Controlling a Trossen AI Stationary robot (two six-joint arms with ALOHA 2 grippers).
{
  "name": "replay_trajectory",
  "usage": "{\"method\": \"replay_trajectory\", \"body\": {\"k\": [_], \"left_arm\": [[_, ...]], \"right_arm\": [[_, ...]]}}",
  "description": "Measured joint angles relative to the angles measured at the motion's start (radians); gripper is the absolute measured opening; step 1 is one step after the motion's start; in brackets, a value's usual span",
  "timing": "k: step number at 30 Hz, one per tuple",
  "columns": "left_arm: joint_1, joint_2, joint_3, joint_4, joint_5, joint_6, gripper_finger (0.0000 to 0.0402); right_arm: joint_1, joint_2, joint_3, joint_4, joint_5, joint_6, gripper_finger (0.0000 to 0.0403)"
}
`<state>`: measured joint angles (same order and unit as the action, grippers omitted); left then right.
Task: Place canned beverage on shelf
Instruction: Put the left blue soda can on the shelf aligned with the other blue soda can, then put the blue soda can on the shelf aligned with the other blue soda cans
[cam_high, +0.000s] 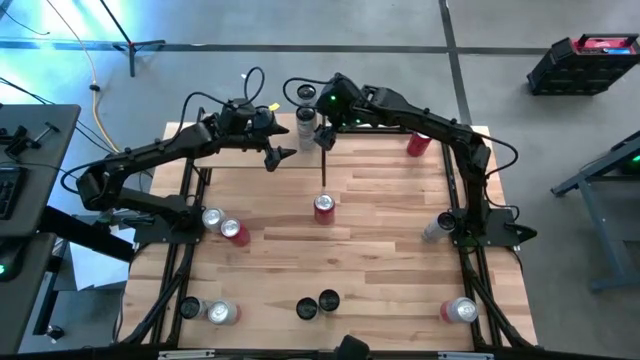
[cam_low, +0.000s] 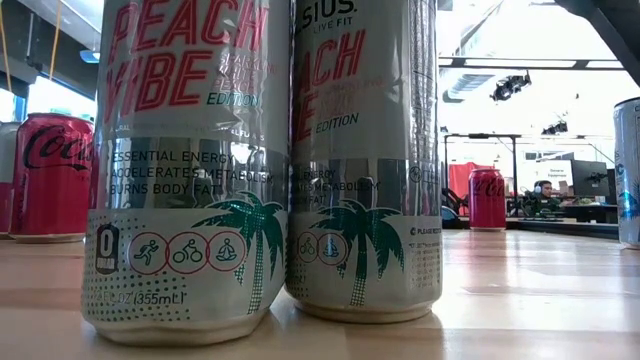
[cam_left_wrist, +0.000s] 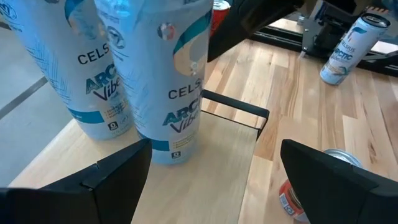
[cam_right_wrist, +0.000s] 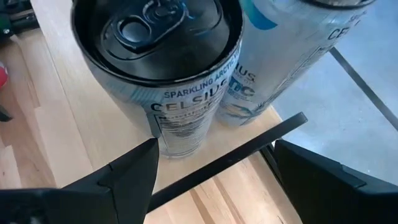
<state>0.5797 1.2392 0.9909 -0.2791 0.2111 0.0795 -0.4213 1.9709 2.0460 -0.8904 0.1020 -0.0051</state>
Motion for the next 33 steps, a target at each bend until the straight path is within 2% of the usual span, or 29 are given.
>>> {"method": "replay_trajectory", "body": {"k": [19,25,33], "left_arm": [[0.003,-0.010,0.000,-0.013,0.000,0.010,0.0349],[0.002,-0.010,0.000,-0.012,0.000,0.010,0.0349],[0.002,-0.018,-0.001,-0.014,0.000,0.004,0.0349]], "right_arm": [[-0.004,-0.010,0.000,0.019,0.005,-0.029,0.0305],[-0.004,-0.010,0.000,0.028,0.036,-0.031,0.0305],[0.000,-0.029,0.007,-0.035,0.037,-0.045,0.0305]]}}
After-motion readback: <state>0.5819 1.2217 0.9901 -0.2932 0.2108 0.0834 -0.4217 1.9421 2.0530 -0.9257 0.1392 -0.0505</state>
